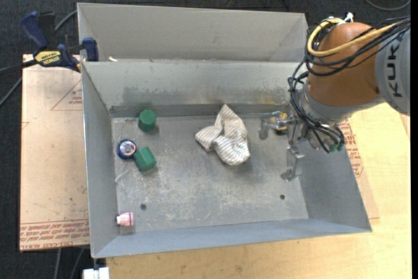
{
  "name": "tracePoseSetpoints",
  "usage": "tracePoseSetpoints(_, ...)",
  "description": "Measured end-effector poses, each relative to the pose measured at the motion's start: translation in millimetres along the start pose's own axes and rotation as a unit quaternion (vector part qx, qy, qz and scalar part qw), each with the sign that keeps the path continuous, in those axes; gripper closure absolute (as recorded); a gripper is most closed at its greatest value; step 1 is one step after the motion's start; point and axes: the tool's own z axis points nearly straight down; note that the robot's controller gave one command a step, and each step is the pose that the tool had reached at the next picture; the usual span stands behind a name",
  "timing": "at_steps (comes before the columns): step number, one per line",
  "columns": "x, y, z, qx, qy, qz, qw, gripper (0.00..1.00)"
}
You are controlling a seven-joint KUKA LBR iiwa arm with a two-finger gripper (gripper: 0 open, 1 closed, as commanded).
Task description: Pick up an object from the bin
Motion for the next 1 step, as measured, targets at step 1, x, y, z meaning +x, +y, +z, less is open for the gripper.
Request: tracePoseSetpoints(1, -44.6, 57.0, 12.9, -0.001, -0.0018, 0.019, 0.9998, 0.0)
